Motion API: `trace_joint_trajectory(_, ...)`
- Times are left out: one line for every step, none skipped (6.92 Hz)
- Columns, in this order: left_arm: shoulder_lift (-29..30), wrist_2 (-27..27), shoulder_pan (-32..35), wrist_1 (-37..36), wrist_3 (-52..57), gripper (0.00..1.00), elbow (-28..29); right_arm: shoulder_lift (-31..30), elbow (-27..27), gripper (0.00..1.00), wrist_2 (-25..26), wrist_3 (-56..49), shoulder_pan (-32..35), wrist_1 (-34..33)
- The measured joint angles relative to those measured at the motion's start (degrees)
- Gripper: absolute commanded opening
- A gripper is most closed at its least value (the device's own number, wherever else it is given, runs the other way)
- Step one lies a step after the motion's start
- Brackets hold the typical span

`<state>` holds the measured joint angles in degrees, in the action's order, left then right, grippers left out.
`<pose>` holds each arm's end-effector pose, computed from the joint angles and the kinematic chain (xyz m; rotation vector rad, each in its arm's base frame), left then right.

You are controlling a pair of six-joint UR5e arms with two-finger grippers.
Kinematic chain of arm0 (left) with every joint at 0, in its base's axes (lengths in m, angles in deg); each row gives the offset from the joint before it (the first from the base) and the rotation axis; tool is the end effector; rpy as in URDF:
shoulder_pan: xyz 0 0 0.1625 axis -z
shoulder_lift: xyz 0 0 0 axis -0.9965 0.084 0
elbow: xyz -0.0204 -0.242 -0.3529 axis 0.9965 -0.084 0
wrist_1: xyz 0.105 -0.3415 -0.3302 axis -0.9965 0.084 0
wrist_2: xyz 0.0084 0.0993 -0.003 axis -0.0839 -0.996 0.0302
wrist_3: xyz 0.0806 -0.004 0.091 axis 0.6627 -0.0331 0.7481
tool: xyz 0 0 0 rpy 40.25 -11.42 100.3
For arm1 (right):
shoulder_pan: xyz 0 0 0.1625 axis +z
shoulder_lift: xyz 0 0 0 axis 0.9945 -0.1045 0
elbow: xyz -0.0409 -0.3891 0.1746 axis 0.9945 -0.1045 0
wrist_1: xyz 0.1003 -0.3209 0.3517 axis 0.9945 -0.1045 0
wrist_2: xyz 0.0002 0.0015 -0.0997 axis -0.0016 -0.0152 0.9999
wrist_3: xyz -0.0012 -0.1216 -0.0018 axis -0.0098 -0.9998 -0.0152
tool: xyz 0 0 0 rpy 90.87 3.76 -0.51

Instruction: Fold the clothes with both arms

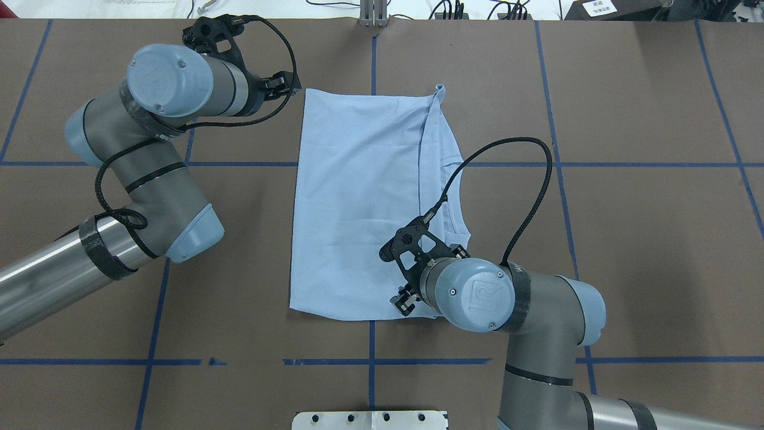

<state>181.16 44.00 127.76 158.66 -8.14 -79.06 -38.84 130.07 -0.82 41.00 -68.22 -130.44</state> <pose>0.4925 -0.6265 0.2126 0.4535 0.9681 -0.4625 -0.6320 -0.3273 0.2247 0.5783 -0.7124 -0.5654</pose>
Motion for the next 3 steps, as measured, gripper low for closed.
trace_joint_trajectory(0.00, 0.00, -0.23, 0.16, -0.37, 1.00, 0.01, -0.14, -0.25, 0.62, 0.40, -0.38, -0.50, -0.01)
trace_joint_trajectory(0.00, -0.01, -0.44, 0.32, -0.56, 1.00, 0.04, -0.31, -0.38, 0.54, 0.41, -0.52, -0.78, -0.04)
trace_joint_trajectory(0.01, -0.05, -0.57, 0.41, -0.63, 1.00, 0.07, -0.49, -0.44, 0.51, 0.40, -0.57, -0.88, -0.08)
